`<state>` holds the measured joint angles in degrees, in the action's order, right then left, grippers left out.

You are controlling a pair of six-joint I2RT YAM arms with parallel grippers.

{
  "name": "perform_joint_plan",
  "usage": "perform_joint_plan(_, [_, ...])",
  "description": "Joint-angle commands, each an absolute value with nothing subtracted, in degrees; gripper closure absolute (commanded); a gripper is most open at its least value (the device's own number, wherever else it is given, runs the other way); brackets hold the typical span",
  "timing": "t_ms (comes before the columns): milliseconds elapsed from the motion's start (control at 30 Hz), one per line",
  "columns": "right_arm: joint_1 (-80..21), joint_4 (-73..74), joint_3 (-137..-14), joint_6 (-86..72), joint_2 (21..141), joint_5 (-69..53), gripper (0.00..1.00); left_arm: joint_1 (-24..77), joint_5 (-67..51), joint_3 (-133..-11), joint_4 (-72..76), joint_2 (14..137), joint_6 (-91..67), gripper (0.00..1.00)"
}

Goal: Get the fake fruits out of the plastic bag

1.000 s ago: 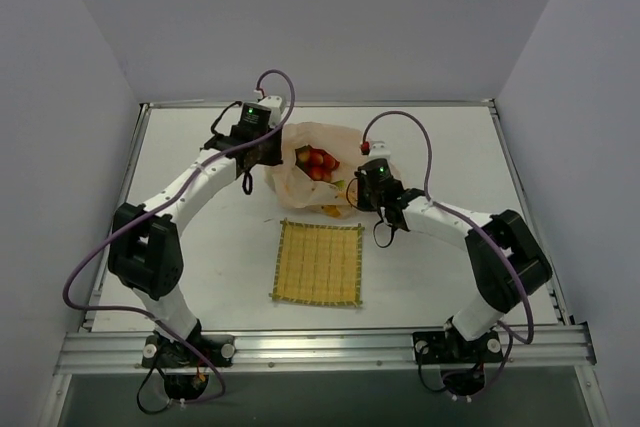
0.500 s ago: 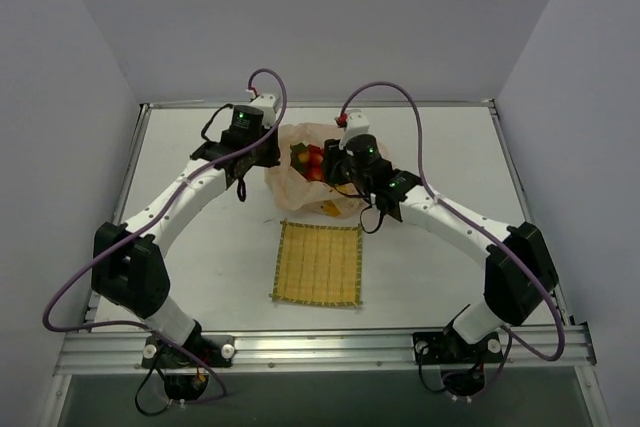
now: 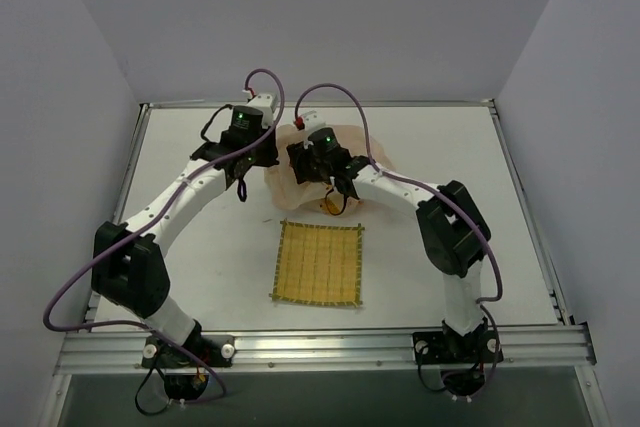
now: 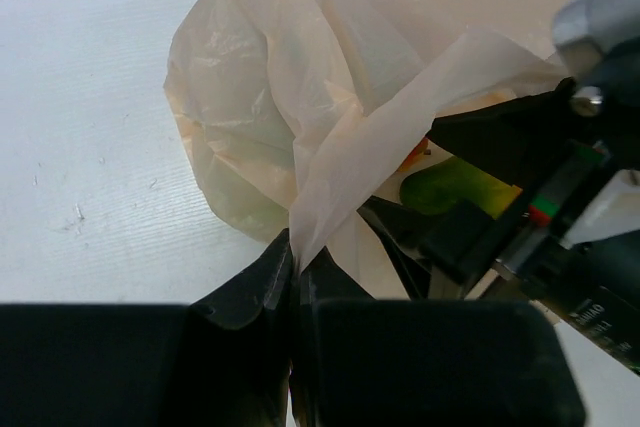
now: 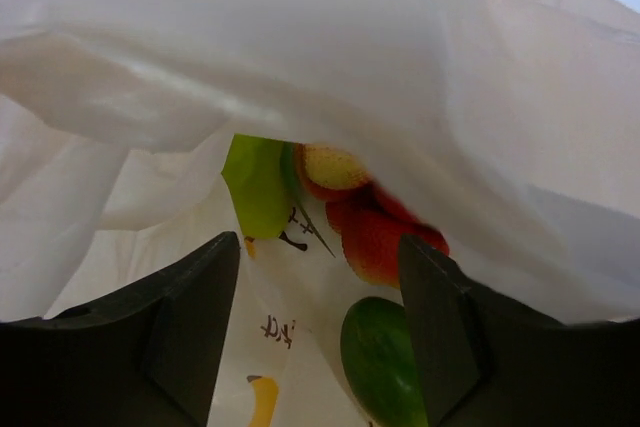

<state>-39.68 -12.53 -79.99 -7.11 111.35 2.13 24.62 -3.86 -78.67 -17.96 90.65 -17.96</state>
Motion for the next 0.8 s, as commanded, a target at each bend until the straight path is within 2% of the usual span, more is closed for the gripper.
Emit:
perform_joint_plan(0, [-39.38,-13.45,-85.94,-3.78,113.72,3.33,0.37,23.38,-3.25,-79.10,-16.09,89.38,-20.21,0.98])
perform_joint_plan(100, [-39.29,-13.36,-89.02,-2.29,116.71,4.04,0.29,22.85,-3.43,-78.93,-15.91,89.56,-20.57,0.98])
perform_joint_plan(200, [-39.29,-13.27,-91.57,-1.50,119.61,4.83,0.25,22.76,-3.60,-78.93,-15.91,89.38,-20.57,0.98])
perform_joint_plan(500, [-39.29,-13.45,-97.03,-0.70,127.09,8.17,0.27,22.50,-4.83,-79.01,-15.47,89.30,-20.39,0.98])
perform_joint_plan(567, [-39.37,-14.41,-97.21,-0.88,127.00,8.44,0.32,22.50,-5.18,-79.01,-15.38,89.47,-20.39,0.98])
perform_joint_plan(700, [-40.08,-17.92,-93.62,-1.76,123.41,9.75,0.80,22.41,-5.10,-79.01,-15.38,89.47,-20.48,0.98])
perform_joint_plan(767, [-40.78,-21.35,-90.89,-2.11,119.56,10.02,0.87,22.41,-5.01,-79.01,-15.29,89.47,-20.48,0.98])
